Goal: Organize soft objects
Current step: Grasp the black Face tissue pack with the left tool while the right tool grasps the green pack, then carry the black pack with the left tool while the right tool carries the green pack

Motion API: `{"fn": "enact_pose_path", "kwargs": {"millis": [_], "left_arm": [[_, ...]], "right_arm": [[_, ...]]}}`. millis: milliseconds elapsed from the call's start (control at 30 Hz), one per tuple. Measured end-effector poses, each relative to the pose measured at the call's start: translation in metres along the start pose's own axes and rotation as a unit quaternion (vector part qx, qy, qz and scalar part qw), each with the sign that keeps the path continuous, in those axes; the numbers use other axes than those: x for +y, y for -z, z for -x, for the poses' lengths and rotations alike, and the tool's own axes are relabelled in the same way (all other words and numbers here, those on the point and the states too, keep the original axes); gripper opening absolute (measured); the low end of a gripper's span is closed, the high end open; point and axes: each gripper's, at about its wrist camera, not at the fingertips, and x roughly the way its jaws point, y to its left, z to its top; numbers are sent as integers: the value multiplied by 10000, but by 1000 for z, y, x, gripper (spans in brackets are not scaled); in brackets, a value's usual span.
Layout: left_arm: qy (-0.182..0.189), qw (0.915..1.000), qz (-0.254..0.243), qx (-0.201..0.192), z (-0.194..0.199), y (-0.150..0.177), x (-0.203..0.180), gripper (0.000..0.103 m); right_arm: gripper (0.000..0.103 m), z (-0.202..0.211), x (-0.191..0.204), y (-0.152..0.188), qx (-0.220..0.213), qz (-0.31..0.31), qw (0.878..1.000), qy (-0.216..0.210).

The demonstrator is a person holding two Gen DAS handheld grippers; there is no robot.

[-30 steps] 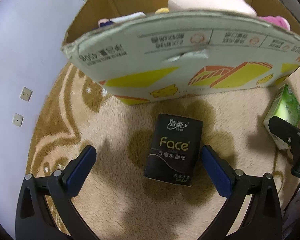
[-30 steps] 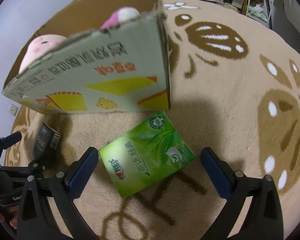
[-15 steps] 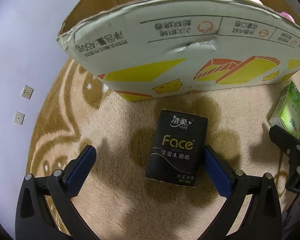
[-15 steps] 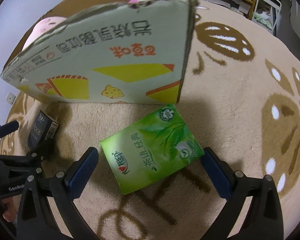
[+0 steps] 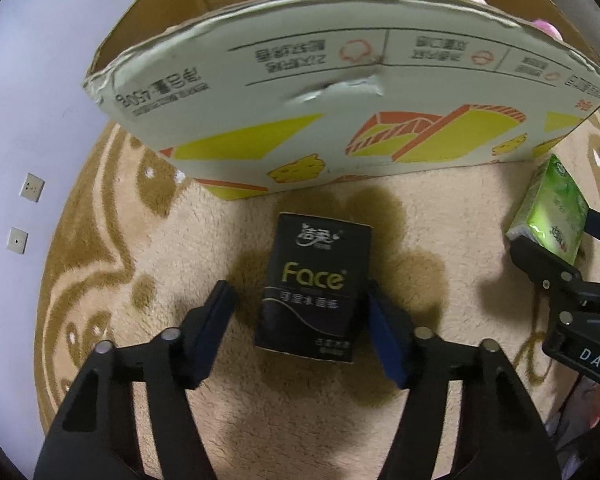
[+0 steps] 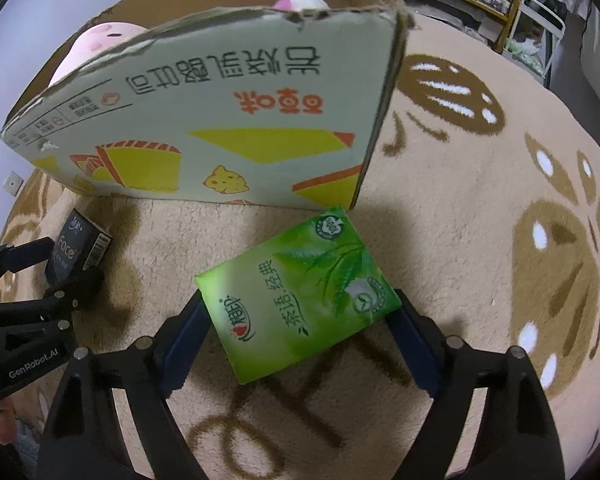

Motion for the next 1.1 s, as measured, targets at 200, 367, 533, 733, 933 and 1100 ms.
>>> {"fn": "enact_pose_path", "kwargs": {"millis": [200, 367, 533, 733, 933, 1100], "left_arm": [[126, 9999, 107, -6, 0, 1, 3, 50], [117, 9999, 121, -36, 2, 5, 9, 49], [48, 9998, 149, -91, 5, 9, 11, 49], [32, 9991, 334, -272, 15, 14, 21, 49], [-63, 9981, 346, -507, 32, 18, 21, 49], [-175, 9965, 316, -748, 51, 23, 17, 49]], "right_arm": [[90, 2, 3, 0, 13, 24, 10000, 42], [89, 13, 7, 7, -10, -9, 10000, -23], [88, 31, 9, 13, -221, -29, 9997, -63], [88, 45, 5, 22, -245, -148, 9995, -125], [88, 57, 0, 29, -335, -187, 9992, -137], [88, 70, -13, 26, -442, -205, 9987, -153]]}}
